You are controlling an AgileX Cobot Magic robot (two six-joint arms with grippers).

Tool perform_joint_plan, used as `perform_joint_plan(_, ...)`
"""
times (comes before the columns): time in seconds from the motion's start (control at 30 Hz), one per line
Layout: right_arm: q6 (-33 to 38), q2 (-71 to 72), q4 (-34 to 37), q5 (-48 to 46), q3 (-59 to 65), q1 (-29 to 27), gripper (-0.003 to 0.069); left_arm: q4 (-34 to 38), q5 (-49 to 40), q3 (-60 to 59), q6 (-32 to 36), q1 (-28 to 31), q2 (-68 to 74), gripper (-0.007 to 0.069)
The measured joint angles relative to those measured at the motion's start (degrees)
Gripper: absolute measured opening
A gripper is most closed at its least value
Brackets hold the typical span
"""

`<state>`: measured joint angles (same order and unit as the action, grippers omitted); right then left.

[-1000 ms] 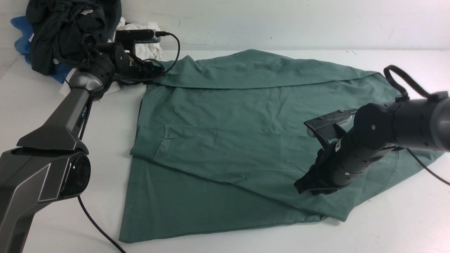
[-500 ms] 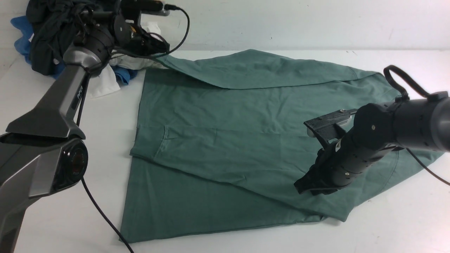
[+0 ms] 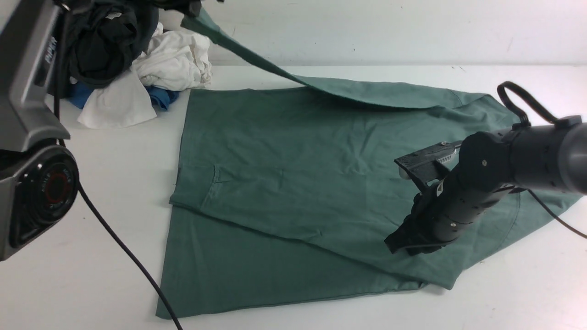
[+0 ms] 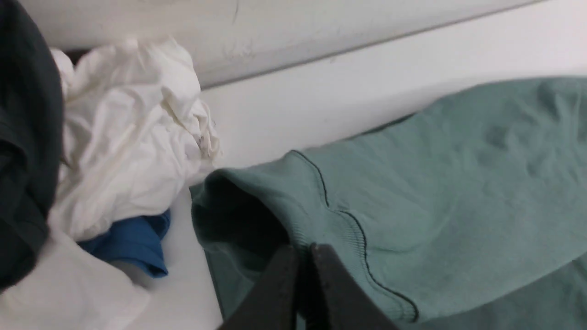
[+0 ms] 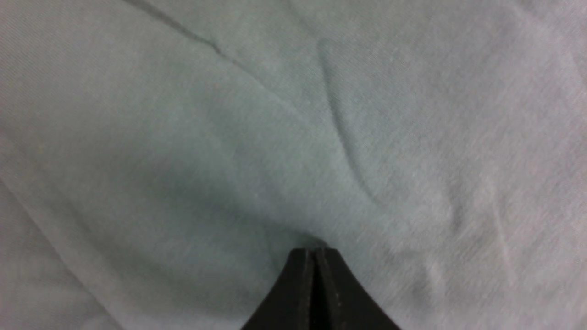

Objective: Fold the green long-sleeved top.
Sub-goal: Use the left arm to drag and drop the cuff onto the cuff closest to the left arm

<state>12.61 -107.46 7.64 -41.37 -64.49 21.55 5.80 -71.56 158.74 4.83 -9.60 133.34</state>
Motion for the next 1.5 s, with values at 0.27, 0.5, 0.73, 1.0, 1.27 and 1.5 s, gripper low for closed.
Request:
perform_joint_plan(0.27,-1.5,6.3,-4.6,-4.9,-0.9,0.0,-0.0003,-0.2,-0.2,-23.7,-3.2,-1.7,-8.7,0.0002)
perform_joint_plan(0.5,-5.5,13.2,-9.1,-8.3,-0.9,0.0,-0.0003,-1.8,-0.1,-47.4,-2.8,-6.2,-12.4,0.0004)
perform_joint_plan(0.73,-5.8,17.0,-10.0,-9.4,-0.9,0.0,-0.0003,-6.6,0.6,-52.0,-3.0,-7.4,-13.4,0.0015)
perform_joint_plan(1.0,-8.0,17.8,-12.9,-9.9,-0.9,0.0,-0.0003,-7.5,0.8,-50.2,-3.2,-8.0,-24.3,0.0017)
perform_joint_plan(1.27,-10.3,17.8,-13.2,-8.7,-0.9,0.0,-0.0003,-7.6,1.4,-60.1,-3.3,-8.0,-23.4,0.0017)
perform_joint_plan(1.5,-10.4,17.8,-12.5,-10.4,-0.9,0.0,-0.0003,-13.0,11.0,-66.7,-3.3,-8.0,-21.7,0.0110)
